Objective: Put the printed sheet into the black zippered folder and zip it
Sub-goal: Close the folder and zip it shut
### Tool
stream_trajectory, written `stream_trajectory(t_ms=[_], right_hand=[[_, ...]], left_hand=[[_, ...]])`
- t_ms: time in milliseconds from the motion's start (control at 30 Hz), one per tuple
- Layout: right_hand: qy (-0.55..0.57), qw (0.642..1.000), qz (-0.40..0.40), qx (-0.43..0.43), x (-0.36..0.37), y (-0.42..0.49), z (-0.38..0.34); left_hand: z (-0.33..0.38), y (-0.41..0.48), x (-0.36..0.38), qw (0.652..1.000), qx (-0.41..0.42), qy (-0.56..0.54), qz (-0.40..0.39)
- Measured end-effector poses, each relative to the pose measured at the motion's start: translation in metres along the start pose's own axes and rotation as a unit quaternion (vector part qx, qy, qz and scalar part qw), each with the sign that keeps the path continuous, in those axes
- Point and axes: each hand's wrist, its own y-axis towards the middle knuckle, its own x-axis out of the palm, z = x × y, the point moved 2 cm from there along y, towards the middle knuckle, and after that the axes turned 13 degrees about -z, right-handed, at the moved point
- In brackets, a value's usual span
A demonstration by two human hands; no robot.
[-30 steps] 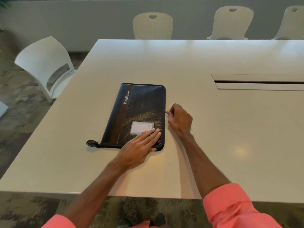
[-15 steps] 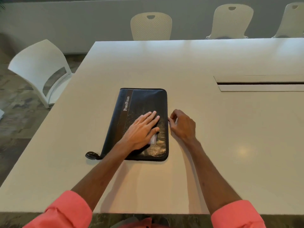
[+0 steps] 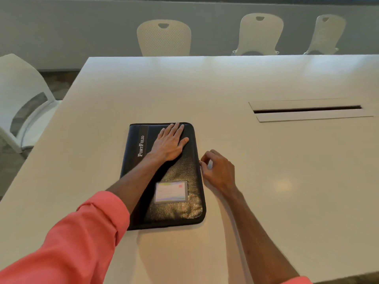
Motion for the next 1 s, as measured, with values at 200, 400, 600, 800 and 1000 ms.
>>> stream_trajectory(t_ms=[200,400,600,800,1000], right_hand=[[0.003,1.0,-0.003,-0.013,-0.002,0.005,0.001],[-0.013,1.0,0.008,-0.014,0.0,0.013,0.006],[-0.033,0.999,0.031,-0.003,-0.001,0.023,0.003],[-0.021,0.999,0.001,-0.047,-0.007,0.014,0.01],[-0.033,0.999,0.003,-0.041,-0.01,0.019,0.017]], left_hand=[[-0.017,0.029,-0.006,0.999,-0.001,-0.016,0.047],[-0.02,0.032,-0.003,0.995,0.009,-0.051,0.09],[-0.022,0.027,-0.007,0.988,0.018,-0.08,0.132],[-0.023,0.025,-0.006,0.98,0.037,-0.105,0.167],[-0.019,0.021,-0.007,0.98,0.056,-0.111,0.156]])
